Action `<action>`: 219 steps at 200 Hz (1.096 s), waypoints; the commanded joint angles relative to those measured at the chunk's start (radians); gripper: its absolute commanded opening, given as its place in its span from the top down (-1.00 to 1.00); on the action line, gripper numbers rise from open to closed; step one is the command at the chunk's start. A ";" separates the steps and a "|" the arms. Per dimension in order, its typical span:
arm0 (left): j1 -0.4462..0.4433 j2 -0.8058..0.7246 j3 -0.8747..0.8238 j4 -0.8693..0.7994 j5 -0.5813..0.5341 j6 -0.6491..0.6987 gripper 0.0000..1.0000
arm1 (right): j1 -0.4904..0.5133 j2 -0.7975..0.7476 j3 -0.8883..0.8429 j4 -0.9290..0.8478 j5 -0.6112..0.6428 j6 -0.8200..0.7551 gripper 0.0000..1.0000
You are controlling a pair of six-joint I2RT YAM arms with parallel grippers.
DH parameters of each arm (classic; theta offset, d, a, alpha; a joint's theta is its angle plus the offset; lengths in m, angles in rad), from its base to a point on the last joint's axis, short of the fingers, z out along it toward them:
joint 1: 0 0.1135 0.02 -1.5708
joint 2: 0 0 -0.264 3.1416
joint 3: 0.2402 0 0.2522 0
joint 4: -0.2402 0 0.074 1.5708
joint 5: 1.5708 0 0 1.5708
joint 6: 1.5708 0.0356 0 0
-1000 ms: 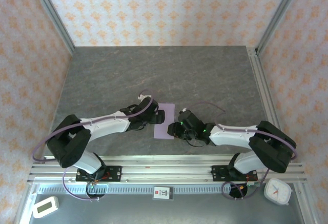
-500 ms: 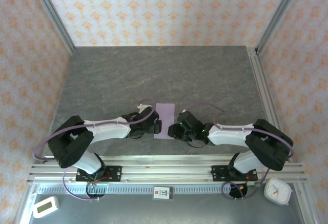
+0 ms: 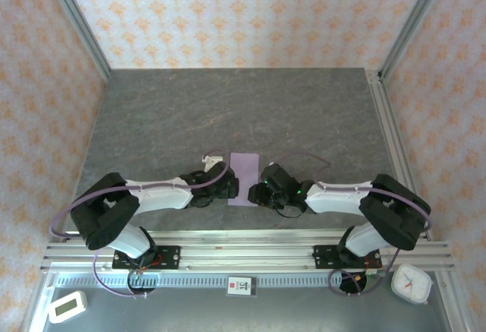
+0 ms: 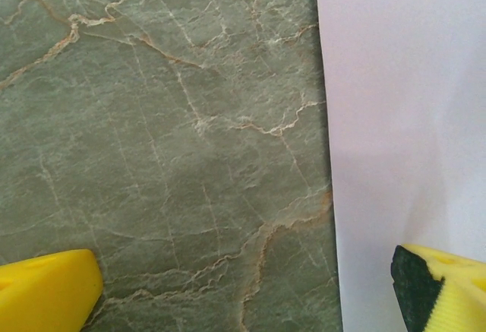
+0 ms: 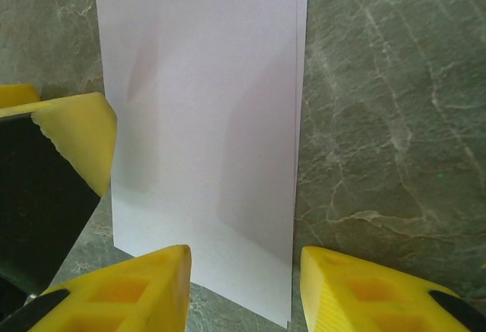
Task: Fold a paper plane with a square sheet of paper (pick it up from the middle)
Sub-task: Fold the triangle a second time at the center of the table.
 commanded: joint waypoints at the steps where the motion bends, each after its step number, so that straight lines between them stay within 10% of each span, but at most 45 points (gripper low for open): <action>1: 0.006 0.051 -0.049 -0.054 0.058 -0.042 -0.99 | 0.031 0.052 0.038 0.030 -0.035 -0.006 0.16; 57: 0.018 -0.033 0.110 -0.125 0.035 0.006 -0.91 | 0.031 -0.071 -0.026 -0.011 0.067 0.010 0.17; 103: 0.080 0.076 0.316 -0.133 0.120 0.123 -0.06 | 0.031 -0.150 -0.098 0.000 0.103 0.056 0.17; 161: 0.121 0.224 0.404 -0.136 0.153 0.188 0.49 | 0.030 -0.151 -0.127 0.047 0.081 0.075 0.17; 219: 0.145 0.282 0.365 -0.084 0.148 0.184 0.57 | 0.031 -0.112 -0.115 0.071 0.042 0.066 0.18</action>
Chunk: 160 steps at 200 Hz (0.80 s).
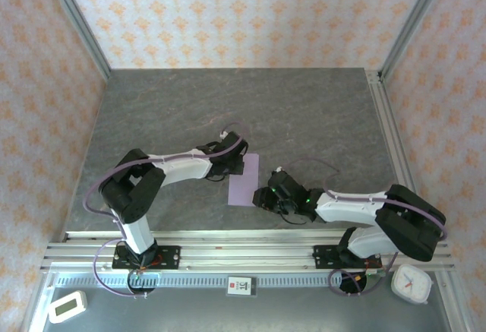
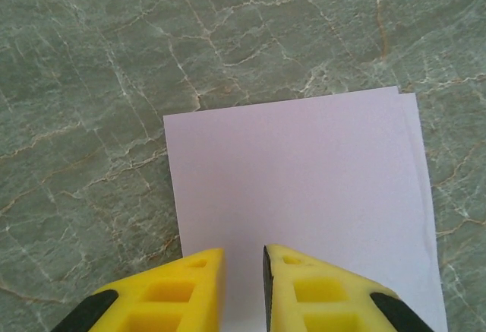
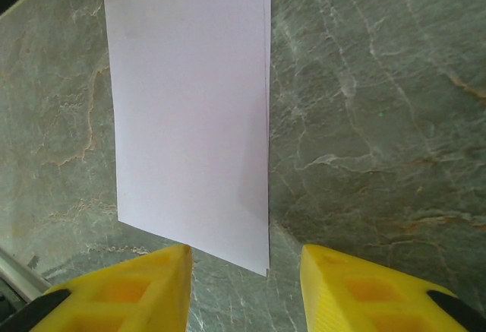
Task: Fold a paper plane with a square sheet of paper (pick it up from the middle)
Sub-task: Fold the triangle a second time at the center of the table.
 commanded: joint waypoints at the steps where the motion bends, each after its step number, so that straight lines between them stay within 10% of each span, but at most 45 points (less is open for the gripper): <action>1: 0.021 0.021 -0.015 0.019 -0.002 0.016 0.57 | 0.003 0.021 0.000 0.026 -0.011 0.003 0.18; 160: 0.035 0.040 -0.175 0.134 0.015 -0.040 0.93 | -0.011 0.095 0.106 -0.036 0.008 -0.048 0.06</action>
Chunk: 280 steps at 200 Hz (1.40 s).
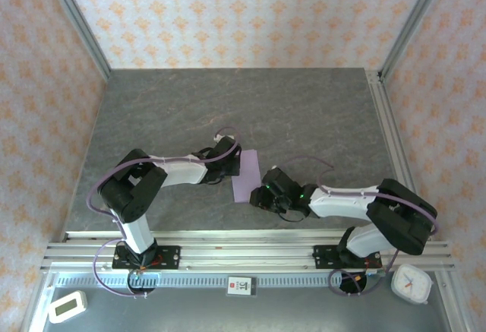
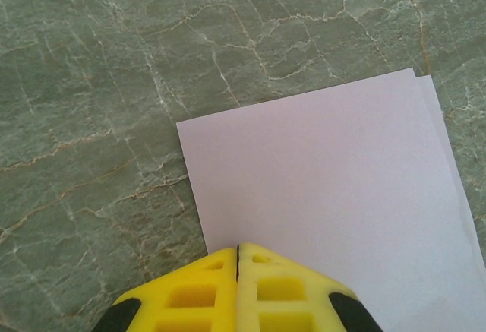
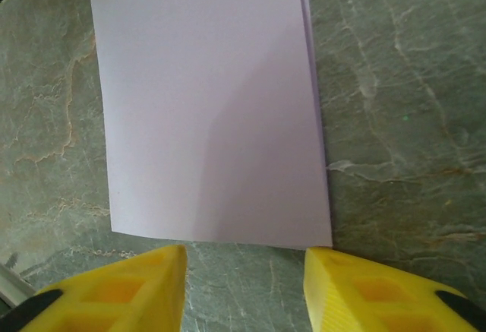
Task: Fold a paper plane with a square sheet of paper (pick it up from the middle)
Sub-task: Fold the triangle a second time at the center of the table.
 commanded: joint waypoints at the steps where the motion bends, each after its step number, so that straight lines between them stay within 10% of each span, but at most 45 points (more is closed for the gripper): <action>1: 0.008 0.040 -0.046 -0.077 0.016 -0.010 0.93 | -0.010 0.020 0.029 0.033 0.031 -0.023 0.06; 280: 0.015 0.026 -0.050 -0.088 0.025 -0.003 1.00 | -0.149 -0.030 -0.066 0.238 -0.094 0.004 0.17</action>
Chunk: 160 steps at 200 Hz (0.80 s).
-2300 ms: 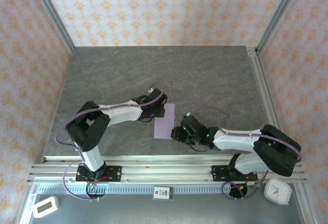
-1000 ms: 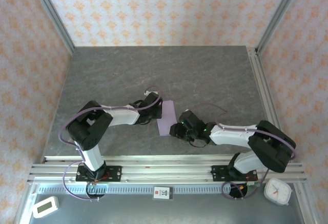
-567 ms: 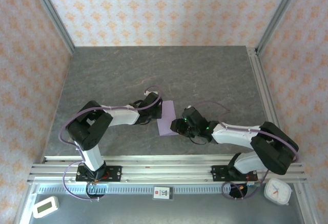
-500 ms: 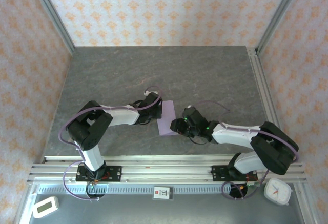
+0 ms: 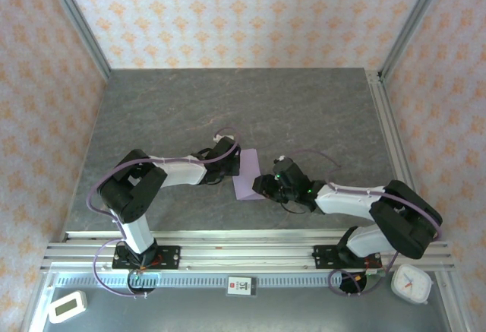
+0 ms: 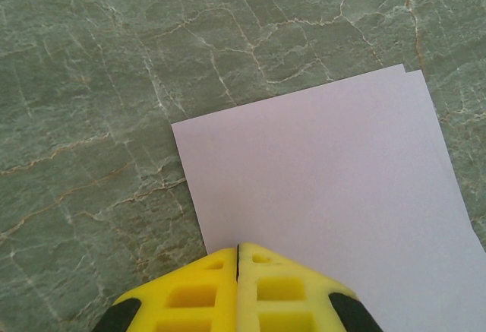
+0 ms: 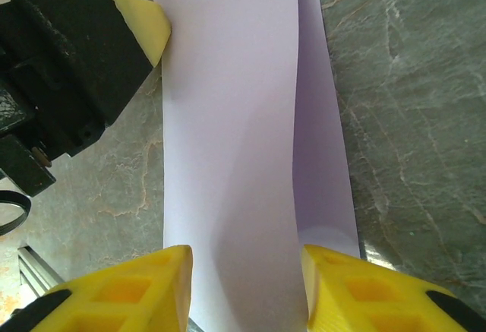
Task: Fold a paper plane with a square sheet of paper (pick it up from the middle)
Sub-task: Fold the triangle a second time at the center of the table.
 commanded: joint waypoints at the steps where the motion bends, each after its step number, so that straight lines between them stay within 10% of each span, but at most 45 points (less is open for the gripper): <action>1: 0.013 0.030 -0.037 -0.113 0.022 -0.004 1.00 | -0.015 0.004 -0.023 0.076 -0.016 0.012 0.17; 160: 0.012 0.020 -0.040 -0.109 0.026 0.001 1.00 | -0.071 0.092 -0.098 0.291 -0.145 0.015 0.25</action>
